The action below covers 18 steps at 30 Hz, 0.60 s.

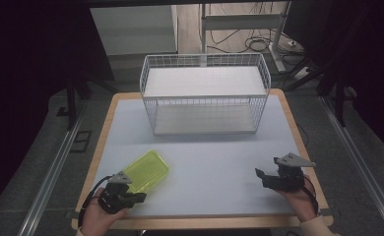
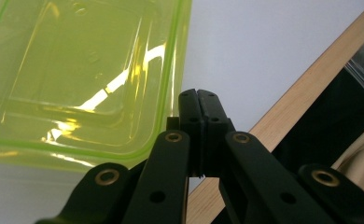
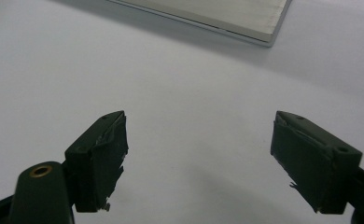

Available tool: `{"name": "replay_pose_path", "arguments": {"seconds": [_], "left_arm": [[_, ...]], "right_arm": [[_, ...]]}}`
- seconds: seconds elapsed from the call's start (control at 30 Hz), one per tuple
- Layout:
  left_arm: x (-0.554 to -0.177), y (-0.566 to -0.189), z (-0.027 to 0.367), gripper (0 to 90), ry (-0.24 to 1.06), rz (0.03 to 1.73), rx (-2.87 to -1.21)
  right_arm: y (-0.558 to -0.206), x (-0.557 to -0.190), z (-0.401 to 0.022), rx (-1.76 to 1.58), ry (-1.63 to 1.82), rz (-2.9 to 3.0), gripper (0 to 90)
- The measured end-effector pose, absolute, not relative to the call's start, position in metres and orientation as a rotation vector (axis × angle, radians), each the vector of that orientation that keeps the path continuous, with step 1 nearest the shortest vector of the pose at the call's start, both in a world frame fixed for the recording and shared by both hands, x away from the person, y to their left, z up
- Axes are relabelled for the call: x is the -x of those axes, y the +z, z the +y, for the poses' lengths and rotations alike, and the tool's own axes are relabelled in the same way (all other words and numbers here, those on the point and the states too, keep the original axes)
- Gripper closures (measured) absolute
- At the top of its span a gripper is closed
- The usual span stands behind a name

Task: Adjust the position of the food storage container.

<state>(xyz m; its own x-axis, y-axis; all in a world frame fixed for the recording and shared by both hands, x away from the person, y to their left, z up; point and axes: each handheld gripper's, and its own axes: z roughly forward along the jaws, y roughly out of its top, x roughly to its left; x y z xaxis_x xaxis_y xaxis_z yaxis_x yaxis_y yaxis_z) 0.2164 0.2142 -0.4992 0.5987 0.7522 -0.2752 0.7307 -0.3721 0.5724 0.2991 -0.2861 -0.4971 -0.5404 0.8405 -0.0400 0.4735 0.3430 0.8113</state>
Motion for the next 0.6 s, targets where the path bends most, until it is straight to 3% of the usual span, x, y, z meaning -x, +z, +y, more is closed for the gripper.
{"name": "replay_pose_path", "arguments": {"seconds": [0.6], "left_arm": [[-0.225, -0.504, 0.255, 90.0, 0.207, 1.346, -2.111]], "right_arm": [[-0.5, -0.3, -0.283, -1.14, 1.061, 2.17, 18.8]]}}
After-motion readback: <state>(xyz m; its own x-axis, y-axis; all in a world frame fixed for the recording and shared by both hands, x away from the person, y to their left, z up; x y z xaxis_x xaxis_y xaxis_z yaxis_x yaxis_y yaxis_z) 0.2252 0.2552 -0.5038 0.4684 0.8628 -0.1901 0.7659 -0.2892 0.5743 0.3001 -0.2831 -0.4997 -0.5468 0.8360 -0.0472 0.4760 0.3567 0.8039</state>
